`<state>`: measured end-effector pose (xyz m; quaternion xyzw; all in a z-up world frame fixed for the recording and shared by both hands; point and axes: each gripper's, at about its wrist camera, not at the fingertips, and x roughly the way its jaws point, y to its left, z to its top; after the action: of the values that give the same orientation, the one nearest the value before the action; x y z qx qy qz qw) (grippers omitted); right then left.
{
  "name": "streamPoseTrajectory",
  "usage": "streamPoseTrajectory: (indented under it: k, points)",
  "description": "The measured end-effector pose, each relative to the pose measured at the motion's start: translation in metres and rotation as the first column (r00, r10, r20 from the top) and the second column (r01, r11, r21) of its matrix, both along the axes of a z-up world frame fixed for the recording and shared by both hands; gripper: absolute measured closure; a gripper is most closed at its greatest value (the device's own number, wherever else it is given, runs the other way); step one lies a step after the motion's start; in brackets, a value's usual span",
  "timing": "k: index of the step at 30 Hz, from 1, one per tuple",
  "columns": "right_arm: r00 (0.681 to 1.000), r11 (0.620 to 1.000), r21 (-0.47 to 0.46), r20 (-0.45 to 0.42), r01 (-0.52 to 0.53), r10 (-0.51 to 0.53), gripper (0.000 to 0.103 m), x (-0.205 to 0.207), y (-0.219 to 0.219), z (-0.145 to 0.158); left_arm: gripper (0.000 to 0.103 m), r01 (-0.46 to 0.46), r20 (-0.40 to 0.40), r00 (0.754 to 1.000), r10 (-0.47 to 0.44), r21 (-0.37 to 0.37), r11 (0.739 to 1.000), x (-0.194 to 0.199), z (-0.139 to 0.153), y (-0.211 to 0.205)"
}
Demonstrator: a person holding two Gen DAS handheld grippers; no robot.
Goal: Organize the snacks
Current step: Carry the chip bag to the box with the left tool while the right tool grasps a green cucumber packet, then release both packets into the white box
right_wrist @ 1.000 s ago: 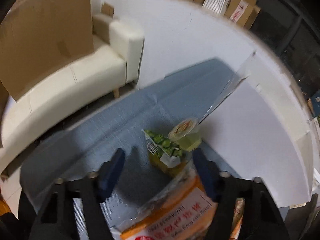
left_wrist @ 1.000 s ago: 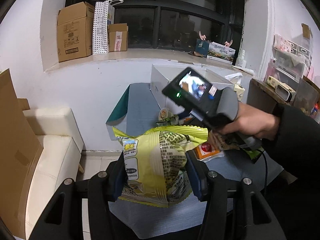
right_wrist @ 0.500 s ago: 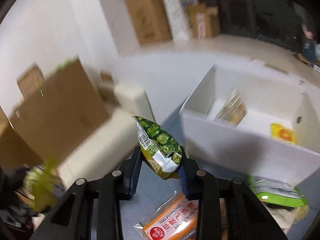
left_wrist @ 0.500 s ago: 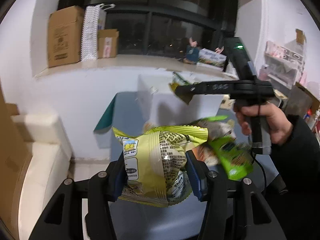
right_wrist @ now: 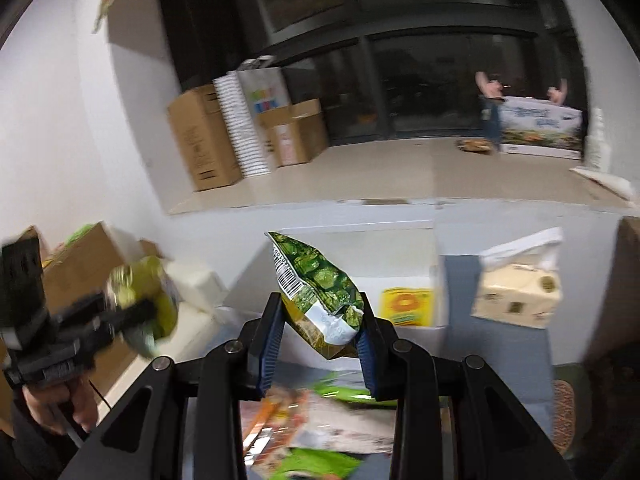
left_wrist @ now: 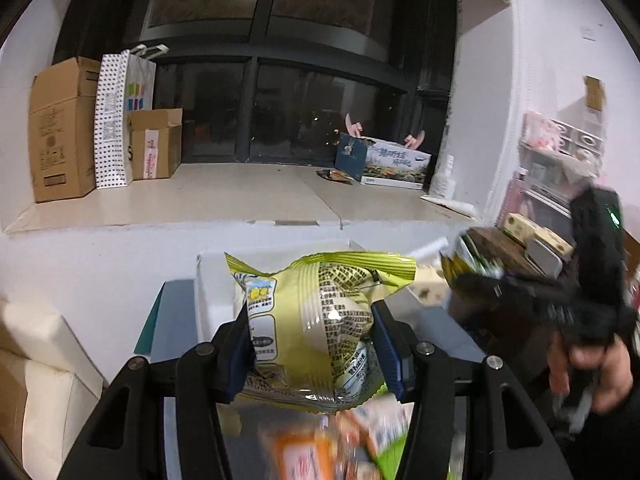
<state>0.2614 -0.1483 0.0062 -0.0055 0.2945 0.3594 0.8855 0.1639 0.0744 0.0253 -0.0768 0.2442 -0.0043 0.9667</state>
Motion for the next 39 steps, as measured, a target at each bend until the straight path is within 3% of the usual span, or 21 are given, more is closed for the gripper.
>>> streamPoseTrajectory:
  k: [5,12,13,15,16,17,18,19,30,39]
  points:
    - [0.999,0.998,-0.043,-0.029,0.037,-0.038,0.066,0.048,0.020,-0.009,0.045,-0.051,-0.071,0.996,0.052,0.014,0.999,0.082,-0.005,0.009]
    - [0.998,0.990,-0.138,-0.055,0.033,-0.041,0.066,0.089,0.053,-0.031,0.044,-0.085,-0.149,0.985,0.090,0.038,0.996,0.135,-0.029,0.022]
    - [0.997,0.989,-0.147,-0.062,0.029,-0.038,0.066,0.094,0.057,-0.034,0.042,-0.093,-0.151,0.984,0.098,0.040,0.995,0.137,-0.031,0.024]
    - [0.995,0.987,-0.163,-0.095,0.001,-0.017,0.064,0.105,0.065,-0.040,0.026,-0.116,-0.174,0.977,0.126,0.066,0.991,0.143,-0.037,0.027]
    - [0.993,0.984,-0.177,-0.116,-0.011,-0.010,0.050,0.111,0.070,-0.043,0.006,-0.132,-0.186,0.972,0.142,0.067,0.989,0.145,-0.040,0.031]
    - [0.993,0.981,-0.192,-0.118,-0.001,-0.022,0.034,0.114,0.072,-0.045,0.000,-0.136,-0.186,0.972,0.144,0.054,0.989,0.143,-0.041,0.034]
    - [0.994,0.978,-0.206,-0.104,0.023,-0.045,0.002,0.115,0.074,-0.046,0.000,-0.138,-0.187,0.972,0.142,0.038,0.990,0.142,-0.042,0.037]
    - [0.996,0.981,-0.191,-0.076,0.035,-0.050,0.000,0.114,0.072,-0.045,0.000,-0.140,-0.190,0.971,0.145,0.035,0.989,0.140,-0.043,0.039]
    - [0.999,0.988,-0.157,-0.047,0.013,-0.021,0.000,0.083,0.052,-0.029,0.000,-0.122,-0.153,0.981,0.121,0.007,0.993,0.093,-0.033,0.040]
    - [1.000,0.996,-0.091,0.017,-0.001,0.003,0.000,0.003,-0.001,-0.018,0.000,-0.068,-0.047,0.996,0.071,0.073,0.995,-0.003,-0.021,0.000]
